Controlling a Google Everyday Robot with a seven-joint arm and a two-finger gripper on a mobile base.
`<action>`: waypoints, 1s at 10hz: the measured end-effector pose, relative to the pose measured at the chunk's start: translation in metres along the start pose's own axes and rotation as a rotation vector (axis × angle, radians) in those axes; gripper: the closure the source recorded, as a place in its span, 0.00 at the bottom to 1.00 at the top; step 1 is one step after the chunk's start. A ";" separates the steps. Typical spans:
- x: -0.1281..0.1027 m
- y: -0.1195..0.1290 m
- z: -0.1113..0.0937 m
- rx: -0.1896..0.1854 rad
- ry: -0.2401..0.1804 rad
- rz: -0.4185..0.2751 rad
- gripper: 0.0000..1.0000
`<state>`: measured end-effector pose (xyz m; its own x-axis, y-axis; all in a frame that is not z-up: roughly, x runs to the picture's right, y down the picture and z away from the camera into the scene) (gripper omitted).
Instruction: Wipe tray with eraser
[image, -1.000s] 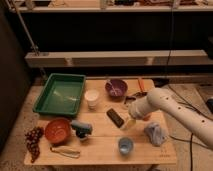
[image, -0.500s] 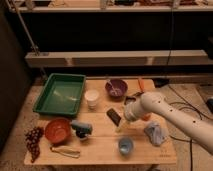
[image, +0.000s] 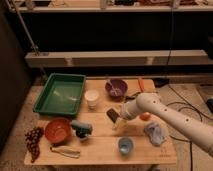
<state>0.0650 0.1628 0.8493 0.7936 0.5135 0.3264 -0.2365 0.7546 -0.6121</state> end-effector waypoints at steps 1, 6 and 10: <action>0.002 -0.002 0.004 0.004 0.003 0.006 0.20; 0.009 -0.013 0.012 0.012 0.006 0.042 0.30; 0.013 -0.006 0.021 -0.046 0.076 0.043 0.71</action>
<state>0.0653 0.1731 0.8724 0.8237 0.5115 0.2448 -0.2470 0.7122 -0.6571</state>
